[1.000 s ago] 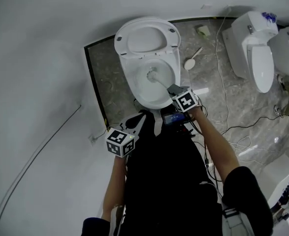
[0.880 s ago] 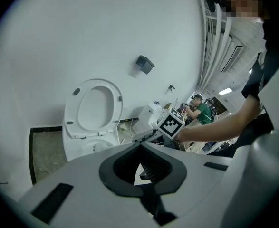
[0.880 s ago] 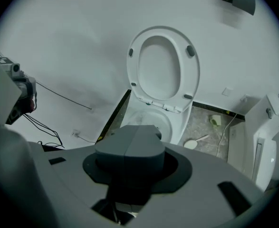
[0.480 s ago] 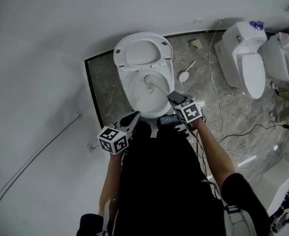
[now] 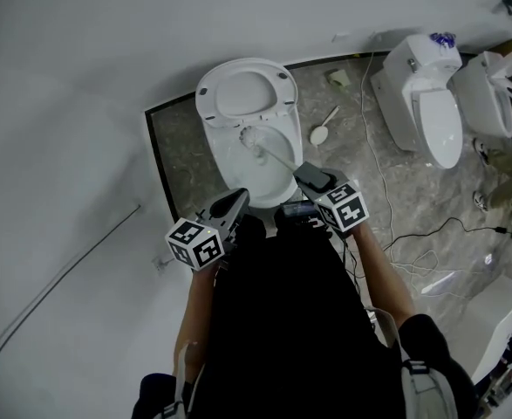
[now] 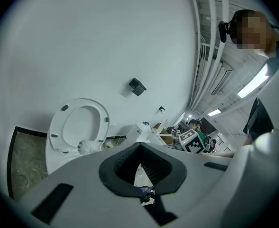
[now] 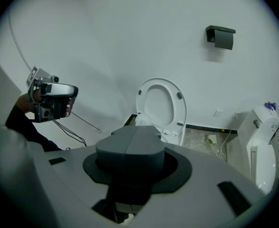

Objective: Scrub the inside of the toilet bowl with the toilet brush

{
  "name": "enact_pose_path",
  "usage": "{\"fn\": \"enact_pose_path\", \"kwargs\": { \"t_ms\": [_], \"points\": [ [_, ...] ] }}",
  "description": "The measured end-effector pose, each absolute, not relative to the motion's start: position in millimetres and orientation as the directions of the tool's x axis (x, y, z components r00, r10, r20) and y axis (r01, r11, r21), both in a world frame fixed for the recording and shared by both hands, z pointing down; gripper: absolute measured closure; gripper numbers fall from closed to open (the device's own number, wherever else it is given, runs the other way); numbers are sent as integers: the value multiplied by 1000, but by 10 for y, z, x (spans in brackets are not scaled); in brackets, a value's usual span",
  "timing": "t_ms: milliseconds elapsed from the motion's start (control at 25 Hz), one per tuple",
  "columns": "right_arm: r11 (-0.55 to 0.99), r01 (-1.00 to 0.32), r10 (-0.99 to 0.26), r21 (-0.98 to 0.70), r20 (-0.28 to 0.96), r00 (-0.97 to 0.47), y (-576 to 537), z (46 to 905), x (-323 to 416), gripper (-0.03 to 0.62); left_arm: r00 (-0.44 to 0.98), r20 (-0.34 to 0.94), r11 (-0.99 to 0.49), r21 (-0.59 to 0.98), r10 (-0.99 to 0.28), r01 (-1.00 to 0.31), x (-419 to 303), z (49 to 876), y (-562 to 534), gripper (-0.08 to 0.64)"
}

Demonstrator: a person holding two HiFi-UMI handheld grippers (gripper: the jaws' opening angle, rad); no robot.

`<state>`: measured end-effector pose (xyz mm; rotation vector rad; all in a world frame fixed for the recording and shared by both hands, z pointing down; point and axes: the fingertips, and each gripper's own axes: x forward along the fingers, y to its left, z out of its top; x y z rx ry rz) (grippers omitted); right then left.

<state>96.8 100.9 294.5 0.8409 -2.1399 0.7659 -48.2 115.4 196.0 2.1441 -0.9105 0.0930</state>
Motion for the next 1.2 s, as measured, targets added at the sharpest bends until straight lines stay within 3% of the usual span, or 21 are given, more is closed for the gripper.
{"fn": "enact_pose_path", "kwargs": {
  "t_ms": [520, 1200],
  "points": [
    [622, -691, -398, -369, 611, -684, 1262, 2137, 957, 423, 720, 289, -450, 620, -631, -643, -517, 1587, 1265, 549],
    [650, -674, -408, -351, 587, -699, 1241, 1994, 947, 425, 722, 293, -463, 606, -626, -647, -391, 1513, 1278, 549]
  ]
}}
